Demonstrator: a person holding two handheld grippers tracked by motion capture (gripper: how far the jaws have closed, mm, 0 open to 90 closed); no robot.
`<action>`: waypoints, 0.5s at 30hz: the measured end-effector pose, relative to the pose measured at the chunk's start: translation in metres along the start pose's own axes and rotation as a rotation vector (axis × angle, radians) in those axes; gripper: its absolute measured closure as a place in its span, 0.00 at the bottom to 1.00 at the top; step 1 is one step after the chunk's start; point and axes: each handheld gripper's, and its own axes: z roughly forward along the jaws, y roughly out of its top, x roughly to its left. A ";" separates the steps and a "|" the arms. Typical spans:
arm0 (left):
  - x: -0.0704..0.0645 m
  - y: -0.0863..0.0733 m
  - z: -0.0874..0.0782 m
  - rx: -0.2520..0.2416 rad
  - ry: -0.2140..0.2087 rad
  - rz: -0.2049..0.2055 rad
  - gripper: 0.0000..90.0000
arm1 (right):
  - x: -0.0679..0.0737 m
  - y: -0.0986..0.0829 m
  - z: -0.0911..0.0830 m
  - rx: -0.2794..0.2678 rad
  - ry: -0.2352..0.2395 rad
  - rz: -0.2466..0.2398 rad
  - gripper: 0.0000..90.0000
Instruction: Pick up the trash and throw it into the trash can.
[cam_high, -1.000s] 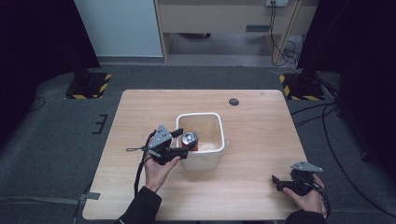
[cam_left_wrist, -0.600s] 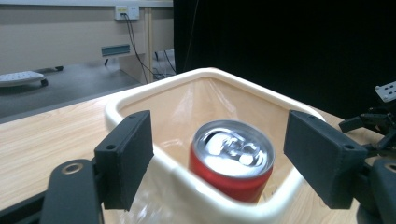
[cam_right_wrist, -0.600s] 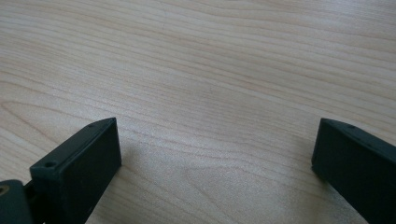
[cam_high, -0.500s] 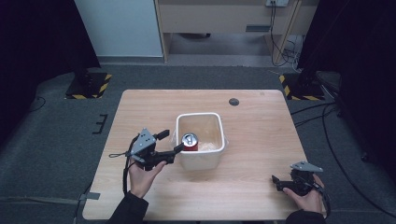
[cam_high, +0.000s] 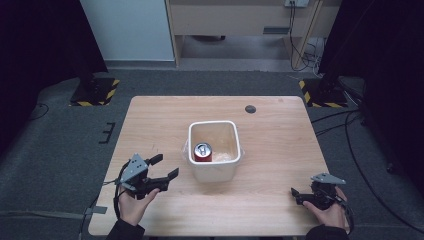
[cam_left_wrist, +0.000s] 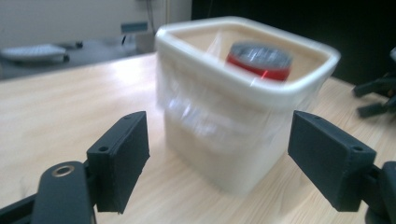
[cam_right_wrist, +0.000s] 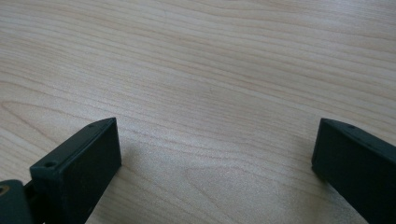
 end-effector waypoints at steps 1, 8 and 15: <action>0.003 -0.005 -0.001 0.014 0.010 -0.003 0.22 | 0.000 0.000 0.000 0.000 0.000 0.002 0.02; 0.021 -0.038 -0.006 0.125 0.068 -0.040 0.20 | 0.000 0.000 0.000 0.000 0.000 -0.001 0.02; 0.040 -0.064 -0.007 0.270 0.131 -0.060 0.17 | 0.000 0.000 0.000 0.000 0.000 -0.002 0.01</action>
